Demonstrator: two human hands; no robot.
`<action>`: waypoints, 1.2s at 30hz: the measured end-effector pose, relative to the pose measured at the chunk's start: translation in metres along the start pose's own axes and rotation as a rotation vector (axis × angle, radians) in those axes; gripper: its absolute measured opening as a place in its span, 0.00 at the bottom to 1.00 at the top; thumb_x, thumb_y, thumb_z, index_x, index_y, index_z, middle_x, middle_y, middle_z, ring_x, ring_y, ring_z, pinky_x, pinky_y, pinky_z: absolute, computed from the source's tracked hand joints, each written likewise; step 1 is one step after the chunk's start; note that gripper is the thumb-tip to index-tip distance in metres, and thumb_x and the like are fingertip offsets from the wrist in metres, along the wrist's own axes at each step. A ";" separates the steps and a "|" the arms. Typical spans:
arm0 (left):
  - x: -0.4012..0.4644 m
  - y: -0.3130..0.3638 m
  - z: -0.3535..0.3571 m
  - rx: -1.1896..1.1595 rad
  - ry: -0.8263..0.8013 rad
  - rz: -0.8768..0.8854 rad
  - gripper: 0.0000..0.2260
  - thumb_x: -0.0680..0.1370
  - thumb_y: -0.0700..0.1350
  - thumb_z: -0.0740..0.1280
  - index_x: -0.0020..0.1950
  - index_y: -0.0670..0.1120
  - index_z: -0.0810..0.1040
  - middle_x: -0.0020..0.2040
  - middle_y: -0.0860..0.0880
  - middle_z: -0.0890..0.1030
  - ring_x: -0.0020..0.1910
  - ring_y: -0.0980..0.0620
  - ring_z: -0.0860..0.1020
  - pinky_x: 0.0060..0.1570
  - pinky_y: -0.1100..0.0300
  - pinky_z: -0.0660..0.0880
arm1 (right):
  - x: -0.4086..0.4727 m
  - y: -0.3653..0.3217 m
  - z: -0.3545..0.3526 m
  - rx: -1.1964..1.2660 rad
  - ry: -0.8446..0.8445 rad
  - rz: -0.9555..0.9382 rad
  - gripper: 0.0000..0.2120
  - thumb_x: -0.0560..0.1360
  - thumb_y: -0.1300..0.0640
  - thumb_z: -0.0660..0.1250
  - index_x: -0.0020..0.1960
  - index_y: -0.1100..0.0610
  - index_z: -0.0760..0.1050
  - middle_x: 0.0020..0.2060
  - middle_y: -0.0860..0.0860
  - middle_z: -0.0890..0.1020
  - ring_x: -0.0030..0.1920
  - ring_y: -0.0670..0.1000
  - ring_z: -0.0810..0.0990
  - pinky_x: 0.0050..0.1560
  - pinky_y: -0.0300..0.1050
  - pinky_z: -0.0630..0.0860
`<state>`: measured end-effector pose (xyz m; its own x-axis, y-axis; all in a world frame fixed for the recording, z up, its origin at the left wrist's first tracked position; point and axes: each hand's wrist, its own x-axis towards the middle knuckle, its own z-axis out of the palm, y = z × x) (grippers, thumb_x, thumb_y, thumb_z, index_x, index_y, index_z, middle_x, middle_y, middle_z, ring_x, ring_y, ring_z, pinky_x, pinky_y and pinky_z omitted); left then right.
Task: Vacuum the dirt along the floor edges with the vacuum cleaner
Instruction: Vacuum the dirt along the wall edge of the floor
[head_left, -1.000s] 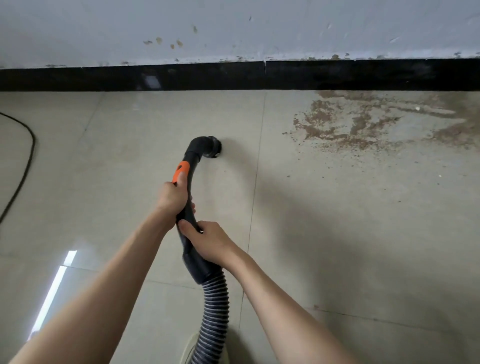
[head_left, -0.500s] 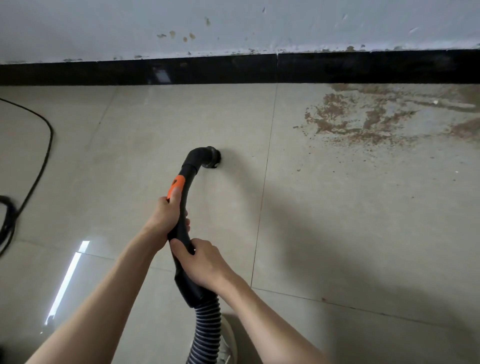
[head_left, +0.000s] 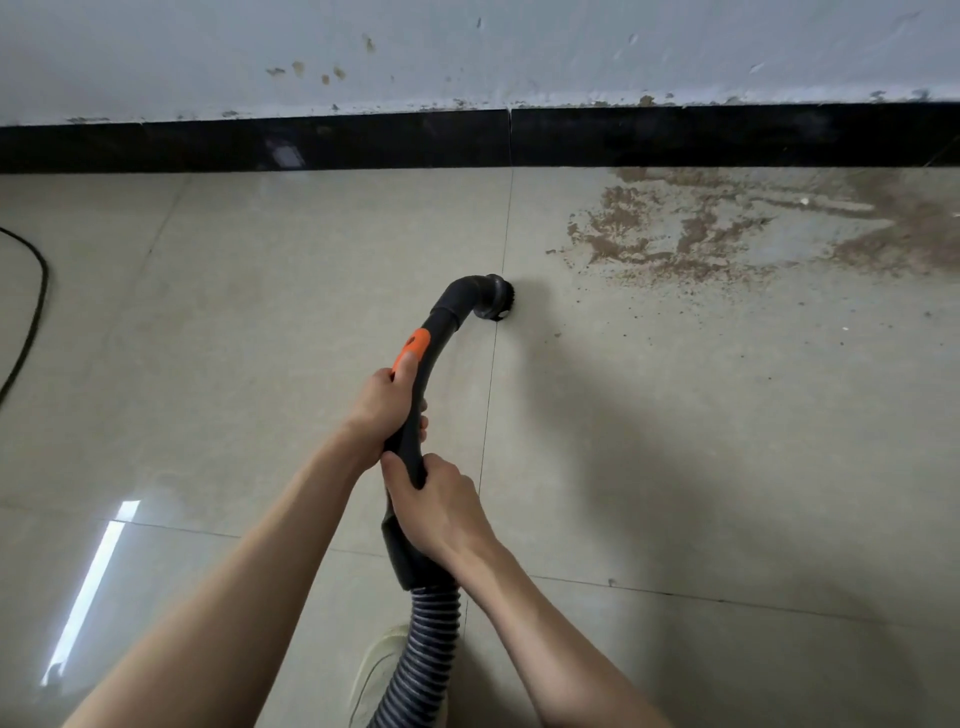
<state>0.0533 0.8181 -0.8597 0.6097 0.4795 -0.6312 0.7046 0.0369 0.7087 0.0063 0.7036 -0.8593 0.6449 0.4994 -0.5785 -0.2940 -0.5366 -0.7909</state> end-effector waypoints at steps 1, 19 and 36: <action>0.002 0.003 0.004 0.009 -0.007 0.004 0.25 0.79 0.63 0.56 0.49 0.40 0.71 0.35 0.44 0.73 0.23 0.51 0.73 0.24 0.61 0.73 | 0.002 0.000 -0.004 -0.005 0.011 -0.001 0.19 0.78 0.38 0.55 0.43 0.53 0.69 0.38 0.49 0.77 0.40 0.52 0.77 0.37 0.46 0.70; 0.028 0.004 -0.030 0.060 -0.033 0.008 0.23 0.78 0.61 0.60 0.46 0.39 0.71 0.35 0.43 0.74 0.26 0.48 0.73 0.28 0.58 0.74 | 0.015 -0.002 0.011 0.257 -0.375 0.073 0.18 0.80 0.42 0.59 0.55 0.57 0.71 0.48 0.51 0.78 0.48 0.50 0.78 0.48 0.42 0.74; -0.024 -0.061 -0.089 0.011 -0.007 -0.044 0.22 0.78 0.61 0.60 0.47 0.40 0.70 0.32 0.45 0.72 0.24 0.49 0.71 0.26 0.58 0.71 | 0.048 -0.002 0.017 0.484 -0.165 0.224 0.11 0.82 0.54 0.61 0.53 0.61 0.76 0.41 0.54 0.80 0.39 0.51 0.79 0.45 0.43 0.80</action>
<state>-0.0366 0.8829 -0.8597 0.5808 0.4715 -0.6636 0.7345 0.0478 0.6769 0.0261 0.7402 -0.8885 0.4218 0.5299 -0.7357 -0.7266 -0.2878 -0.6239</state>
